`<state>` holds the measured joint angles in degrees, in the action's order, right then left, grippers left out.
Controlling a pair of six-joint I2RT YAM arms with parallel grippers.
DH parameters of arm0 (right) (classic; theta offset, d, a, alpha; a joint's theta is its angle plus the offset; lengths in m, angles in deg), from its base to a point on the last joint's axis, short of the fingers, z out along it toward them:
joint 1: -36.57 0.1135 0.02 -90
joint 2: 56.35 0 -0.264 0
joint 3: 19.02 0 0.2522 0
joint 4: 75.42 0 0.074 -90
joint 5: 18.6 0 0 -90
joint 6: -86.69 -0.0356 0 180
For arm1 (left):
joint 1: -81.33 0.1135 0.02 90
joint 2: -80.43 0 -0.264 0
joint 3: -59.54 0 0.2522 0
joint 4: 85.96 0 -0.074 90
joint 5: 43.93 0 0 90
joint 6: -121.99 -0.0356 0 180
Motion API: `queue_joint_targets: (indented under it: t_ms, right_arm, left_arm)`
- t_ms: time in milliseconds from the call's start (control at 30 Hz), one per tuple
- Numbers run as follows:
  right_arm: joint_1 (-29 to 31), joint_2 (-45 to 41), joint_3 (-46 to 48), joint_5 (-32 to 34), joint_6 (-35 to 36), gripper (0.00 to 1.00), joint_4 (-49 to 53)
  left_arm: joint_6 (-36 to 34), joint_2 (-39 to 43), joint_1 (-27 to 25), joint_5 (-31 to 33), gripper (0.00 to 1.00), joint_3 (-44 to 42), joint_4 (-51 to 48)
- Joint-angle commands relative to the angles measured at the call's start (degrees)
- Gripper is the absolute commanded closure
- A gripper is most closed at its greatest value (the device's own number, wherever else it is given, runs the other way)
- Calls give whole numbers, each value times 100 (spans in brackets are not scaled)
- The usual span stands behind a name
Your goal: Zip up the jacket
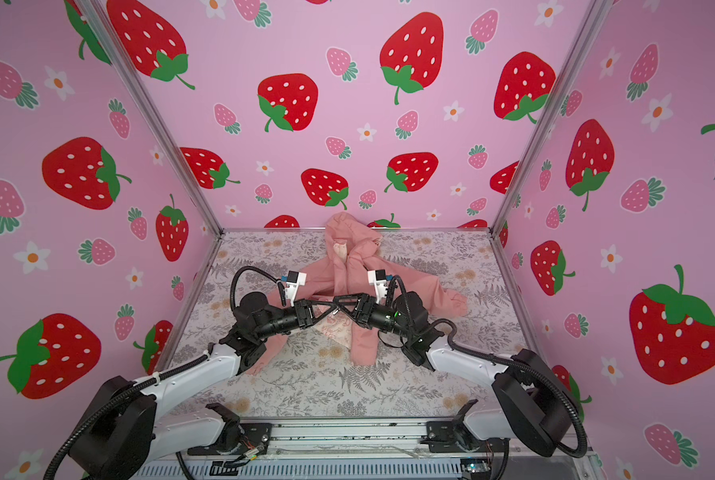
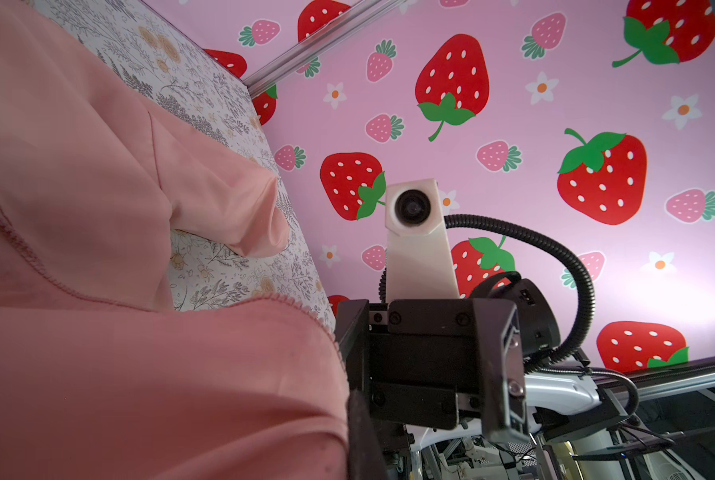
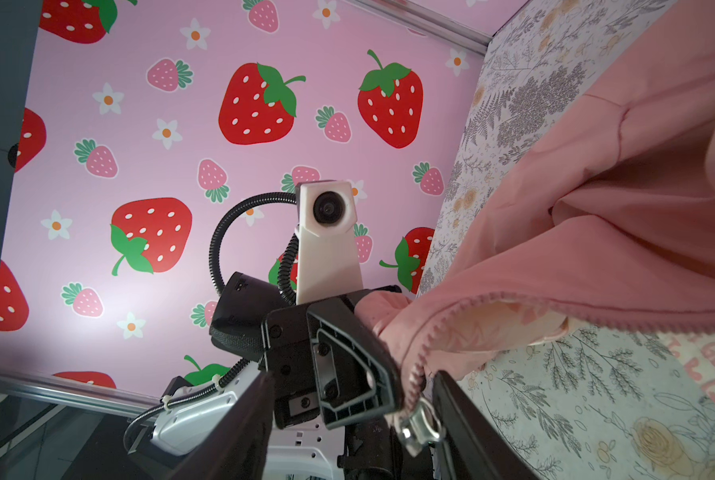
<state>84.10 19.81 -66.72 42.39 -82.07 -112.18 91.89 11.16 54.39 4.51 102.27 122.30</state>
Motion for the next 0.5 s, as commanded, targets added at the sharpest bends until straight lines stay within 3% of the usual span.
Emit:
queue_joint_targets:
  t_ms: [0, 367, 467]
  right_arm:
    - [40, -184, 58, -75, -23, 39, -240]
    - [289, -27, -323, -648, 279, 45, -72]
    - [311, -184, -367, -431, 627, 46, 485]
  left_arm:
    - [56, 24, 54, -70, 100, 188, 169]
    - [130, -42, 111, -118, 100, 214, 285]
    - [148, -42, 127, -150, 100, 223, 323]
